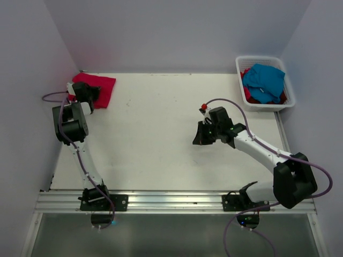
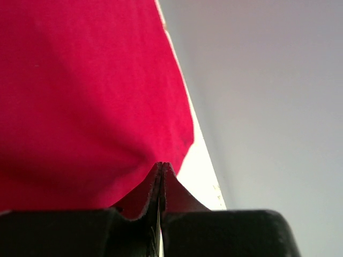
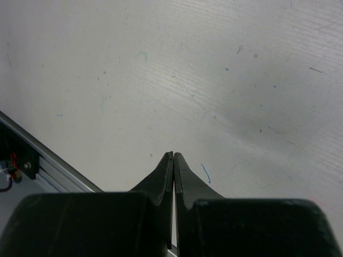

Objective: Fold and stack the t-shirts
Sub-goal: Put the neatly folded tshirt into the corner of the board with the left arm

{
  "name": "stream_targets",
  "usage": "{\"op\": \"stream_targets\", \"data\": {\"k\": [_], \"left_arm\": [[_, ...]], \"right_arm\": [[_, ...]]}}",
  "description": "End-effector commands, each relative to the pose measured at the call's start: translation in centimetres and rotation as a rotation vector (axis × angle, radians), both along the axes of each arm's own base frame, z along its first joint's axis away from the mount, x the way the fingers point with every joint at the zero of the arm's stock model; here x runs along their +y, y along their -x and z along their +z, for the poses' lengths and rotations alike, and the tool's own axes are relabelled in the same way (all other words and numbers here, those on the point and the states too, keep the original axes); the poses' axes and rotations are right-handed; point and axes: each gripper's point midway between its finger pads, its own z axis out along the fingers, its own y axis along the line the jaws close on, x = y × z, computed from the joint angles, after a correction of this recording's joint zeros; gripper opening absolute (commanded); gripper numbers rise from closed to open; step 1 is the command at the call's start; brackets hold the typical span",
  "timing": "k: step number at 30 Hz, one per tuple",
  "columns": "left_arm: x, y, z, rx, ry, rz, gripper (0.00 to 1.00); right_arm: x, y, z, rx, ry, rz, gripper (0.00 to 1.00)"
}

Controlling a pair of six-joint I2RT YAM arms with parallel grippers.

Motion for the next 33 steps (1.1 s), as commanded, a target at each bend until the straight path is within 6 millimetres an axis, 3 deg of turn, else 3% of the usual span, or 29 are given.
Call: {"op": "stream_targets", "data": {"k": [1,2,4,5,6,7,9,10,12,13,17,18,19,20,21,22,23,24,26,27,28,29,30,32,33], "left_arm": [[-1.0,-0.9,3.9,-0.159,-0.026,-0.062,0.00],[-1.5,-0.6,4.2,-0.170,-0.025,-0.073,0.00],[-2.2,-0.3,8.2,-0.273,-0.056,-0.099,0.00],[-2.8,0.4,8.5,-0.279,-0.073,-0.109,0.00],[-3.1,0.8,10.1,-0.320,-0.100,-0.117,0.00],[-3.5,1.5,13.5,-0.376,-0.160,-0.129,0.00],[-5.2,3.0,15.4,-0.404,-0.214,-0.163,0.00],[-6.5,4.4,17.9,-0.446,-0.273,-0.186,0.00],[-8.4,6.0,20.4,-0.498,-0.329,-0.221,0.00],[-9.3,7.5,23.2,-0.552,-0.396,-0.240,0.00],[-16.4,12.2,24.5,-0.614,-0.448,-0.431,0.04],[-18.1,13.4,24.4,-0.621,-0.448,-0.493,0.11],[-19.4,15.2,25.8,-0.662,-0.496,-0.526,0.17],[-21.8,16.7,24.6,-0.655,-0.500,-0.594,0.25],[-23.4,18.4,25.1,-0.659,-0.511,-0.634,0.45],[-25.7,19.9,24.4,-0.665,-0.541,-0.706,0.71],[-26.7,20.9,24.5,-0.668,-0.561,-0.743,1.00],[-27.4,21.7,23.4,-0.614,-0.564,-0.771,1.00],[-29.5,24.4,24.3,-0.646,-0.625,-0.823,1.00],[-30.0,25.1,23.3,-0.597,-0.629,-0.851,1.00],[-31.0,26.5,24.2,-0.630,-0.666,-0.885,1.00],[-31.4,27.2,24.2,-0.624,-0.681,-0.907,1.00],[-31.9,27.9,22.9,-0.573,-0.690,-0.952,1.00],[-33.1,29.2,22.8,-0.566,-0.737,-1.013,1.00],[-33.2,29.8,21.8,-0.523,-0.745,-1.041,1.00]], "right_arm": [[0.0,0.1,0.5,-0.022,-0.001,0.010,0.00],[0.0,0.0,0.4,-0.022,0.001,0.012,0.00],[-0.1,0.1,0.3,-0.020,0.001,0.012,0.00],[-0.1,0.1,0.3,-0.019,0.002,0.010,0.00],[-0.1,0.1,0.3,-0.020,0.000,0.011,0.00],[0.0,0.1,0.3,-0.021,-0.001,0.014,0.00],[0.0,-0.1,0.3,-0.028,-0.002,0.013,0.00],[0.0,0.0,0.3,-0.029,-0.003,0.014,0.00],[0.2,-0.3,0.6,-0.042,-0.010,0.011,0.00],[0.2,-0.3,0.7,-0.046,-0.013,0.012,0.00],[0.1,-0.5,1.4,-0.082,-0.024,0.007,0.00],[-0.1,-0.6,1.7,-0.098,-0.020,-0.001,0.00],[-0.2,-0.8,2.1,-0.115,-0.017,-0.003,0.00],[-0.4,-0.9,2.9,-0.144,-0.019,-0.010,0.00],[-0.8,-1.1,3.4,-0.170,-0.004,-0.022,0.07],[-1.1,-1.3,3.9,-0.188,0.004,-0.029,0.17],[-1.4,-1.4,4.9,-0.222,0.002,-0.038,0.29],[-1.7,-1.2,5.2,-0.226,0.016,-0.046,0.53],[-2.7,-1.7,6.9,-0.281,0.043,-0.083,0.76],[-3.3,-1.5,7.3,-0.287,0.060,-0.097,0.92],[-3.7,-1.6,7.9,-0.313,0.071,-0.111,0.99],[-4.6,-1.9,8.3,-0.336,0.101,-0.142,0.99],[-5.2,-1.6,9.0,-0.359,0.112,-0.159,0.99],[-6.7,-2.0,9.6,-0.392,0.163,-0.218,0.99],[-7.2,-1.9,10.1,-0.402,0.170,-0.234,0.99]]}}
